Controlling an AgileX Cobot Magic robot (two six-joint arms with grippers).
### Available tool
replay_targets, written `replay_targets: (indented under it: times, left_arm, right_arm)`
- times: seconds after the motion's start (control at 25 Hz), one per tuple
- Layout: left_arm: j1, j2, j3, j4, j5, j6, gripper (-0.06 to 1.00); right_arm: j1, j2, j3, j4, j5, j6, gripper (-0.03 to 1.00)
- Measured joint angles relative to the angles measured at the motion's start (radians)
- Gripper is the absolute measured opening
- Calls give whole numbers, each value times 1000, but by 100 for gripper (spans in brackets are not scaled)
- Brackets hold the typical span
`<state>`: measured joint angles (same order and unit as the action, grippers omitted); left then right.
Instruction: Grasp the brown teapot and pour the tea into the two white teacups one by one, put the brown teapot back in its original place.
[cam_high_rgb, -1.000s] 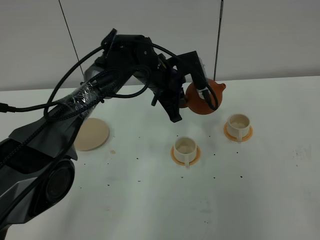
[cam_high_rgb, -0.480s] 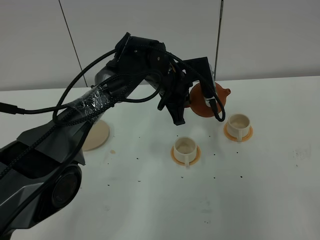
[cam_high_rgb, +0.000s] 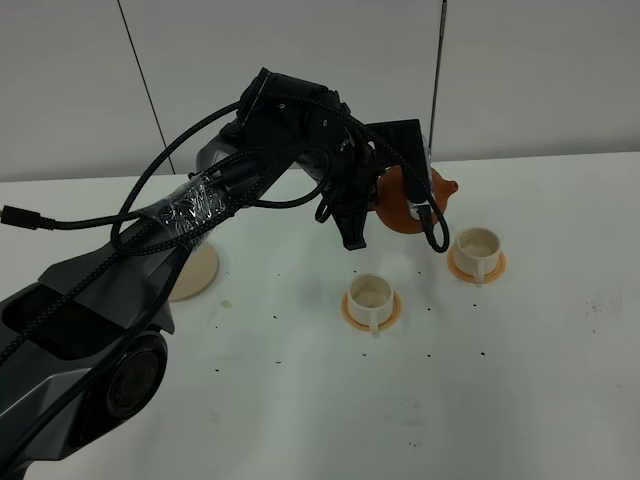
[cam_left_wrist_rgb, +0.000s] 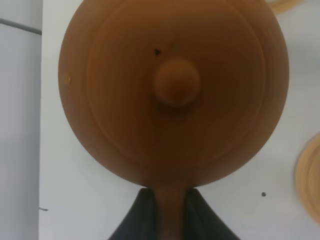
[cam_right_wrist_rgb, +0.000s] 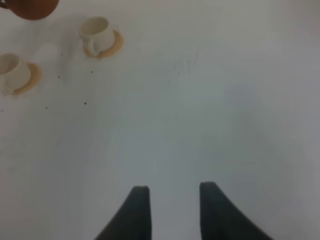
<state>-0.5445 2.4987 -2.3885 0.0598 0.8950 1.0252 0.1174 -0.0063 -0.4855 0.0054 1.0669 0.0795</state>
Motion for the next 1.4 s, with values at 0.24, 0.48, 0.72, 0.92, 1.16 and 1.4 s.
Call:
replay_targets:
  times: [0.24, 0.48, 0.72, 0.92, 1.16, 1.4]
  left_arm:
    - [-11, 0, 0, 39, -44, 0, 17]
    - [-23, 5, 0, 51, -66, 1, 17]
    - [-36, 33, 0, 51, -69, 1, 17]
    - [-39, 36, 0, 50, -69, 2, 17]
    - [-39, 36, 0, 52, -69, 20, 17]
    - [-39, 36, 0, 52, -69, 27, 17]
  right_arm:
    - [0, 0, 0, 0, 0, 0, 24]
    - [0, 0, 0, 0, 0, 0, 24]
    - [0, 0, 0, 0, 0, 0, 24]
    - [0, 0, 0, 0, 0, 0, 24]
    - [0, 0, 0, 0, 0, 0, 24]
    - [0, 0, 0, 0, 0, 0, 24]
